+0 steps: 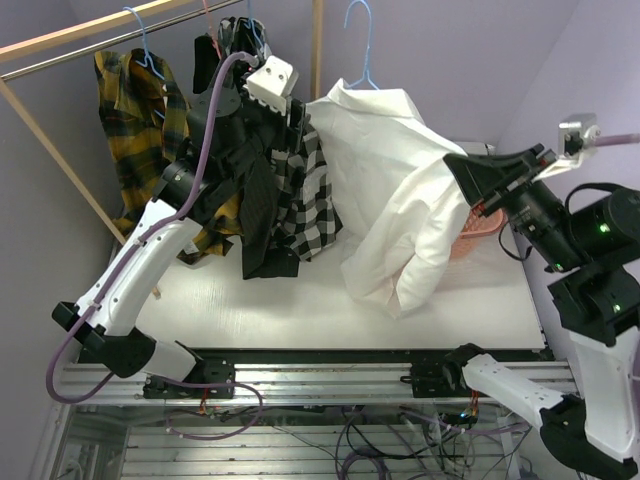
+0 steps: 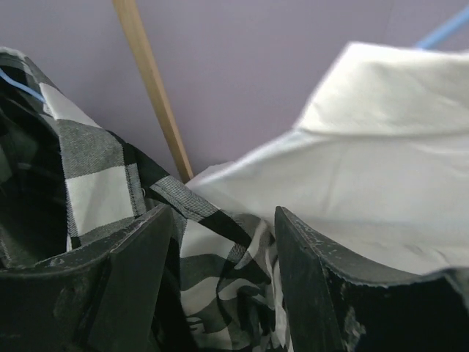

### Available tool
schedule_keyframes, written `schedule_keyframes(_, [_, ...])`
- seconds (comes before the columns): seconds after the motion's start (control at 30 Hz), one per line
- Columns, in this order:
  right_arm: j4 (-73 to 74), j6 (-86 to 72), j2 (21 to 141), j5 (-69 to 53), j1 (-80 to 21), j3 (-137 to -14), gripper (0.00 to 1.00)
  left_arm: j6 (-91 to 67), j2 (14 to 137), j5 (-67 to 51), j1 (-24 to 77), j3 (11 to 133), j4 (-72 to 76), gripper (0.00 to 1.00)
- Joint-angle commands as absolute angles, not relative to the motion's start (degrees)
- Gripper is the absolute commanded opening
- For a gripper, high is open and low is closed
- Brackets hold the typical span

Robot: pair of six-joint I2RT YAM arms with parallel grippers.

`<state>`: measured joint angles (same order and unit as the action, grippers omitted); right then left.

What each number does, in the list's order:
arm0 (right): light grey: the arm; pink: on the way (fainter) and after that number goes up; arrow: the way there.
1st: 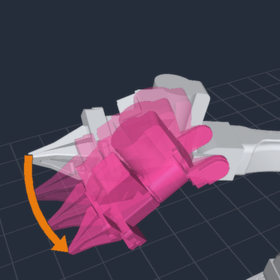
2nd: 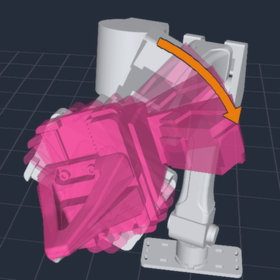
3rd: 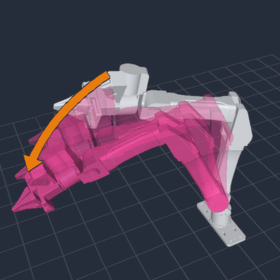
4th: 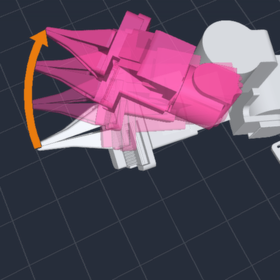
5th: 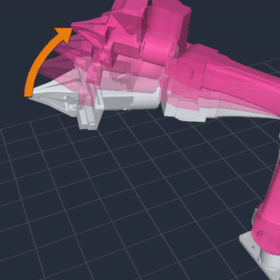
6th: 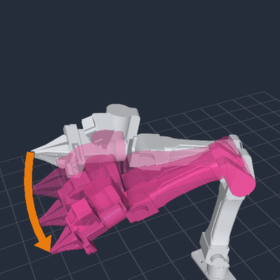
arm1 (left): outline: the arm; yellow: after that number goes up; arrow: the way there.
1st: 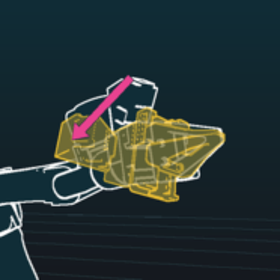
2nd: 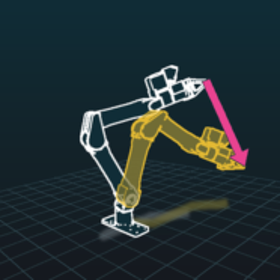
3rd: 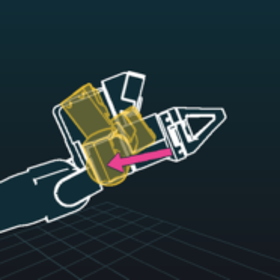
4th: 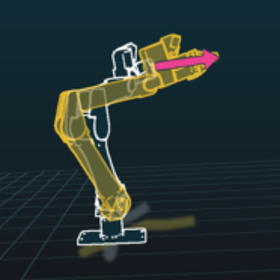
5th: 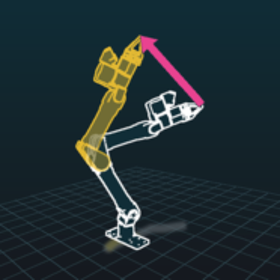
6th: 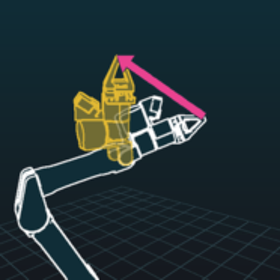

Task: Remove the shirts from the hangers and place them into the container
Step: Pick up the hanger from the clothesline, then remove the shirt from the hanger.

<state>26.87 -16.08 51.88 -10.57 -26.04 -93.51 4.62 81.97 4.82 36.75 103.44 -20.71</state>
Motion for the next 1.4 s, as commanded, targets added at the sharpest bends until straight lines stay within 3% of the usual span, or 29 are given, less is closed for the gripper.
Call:
schedule_keyframes(0.0, [28.91,-19.43,46.90,-12.40,-25.92,-92.18,0.00,7.28,79.35,7.14,37.51,101.79,-15.53,0.69])
schedule_keyframes(0.43, [28.71,-23.04,42.37,-11.20,-25.92,-88.36,0.00,6.60,76.07,0.52,42.44,91.96,-9.31,0.69])
schedule_keyframes(1.07, [29.92,-24.11,41.09,-16.05,-25.93,-88.61,0.00,7.50,82.34,0.55,43.80,92.05,-3.58,0.67])
schedule_keyframes(1.13, [29.90,-24.26,40.77,-16.05,-25.89,-88.54,0.00,8.04,83.08,0.85,44.14,91.94,-3.06,0.59])
schedule_keyframes(1.17, [30.03,-24.09,40.67,-15.87,-25.92,-88.63,0.00,8.65,83.42,0.89,44.23,92.05,-3.16,0.49])
schedule_keyframes(1.2, [30.46,-23.93,40.65,-15.64,-25.93,-88.80,0.00,9.39,83.88,1.12,44.48,92.42,-3.47,0.24])
schedule_keyframes(1.23, [30.92,-23.55,40.61,-15.14,-25.93,-88.89,0.00,10.00,84.18,2.33,44.81,92.71,-3.65,0.09])
schedule_keyframes(1.37, [32.85,-22.65,40.48,-13.69,-25.93,-88.57,0.00,13.93,83.53,7.45,46.63,91.59,-0.77,0.07])
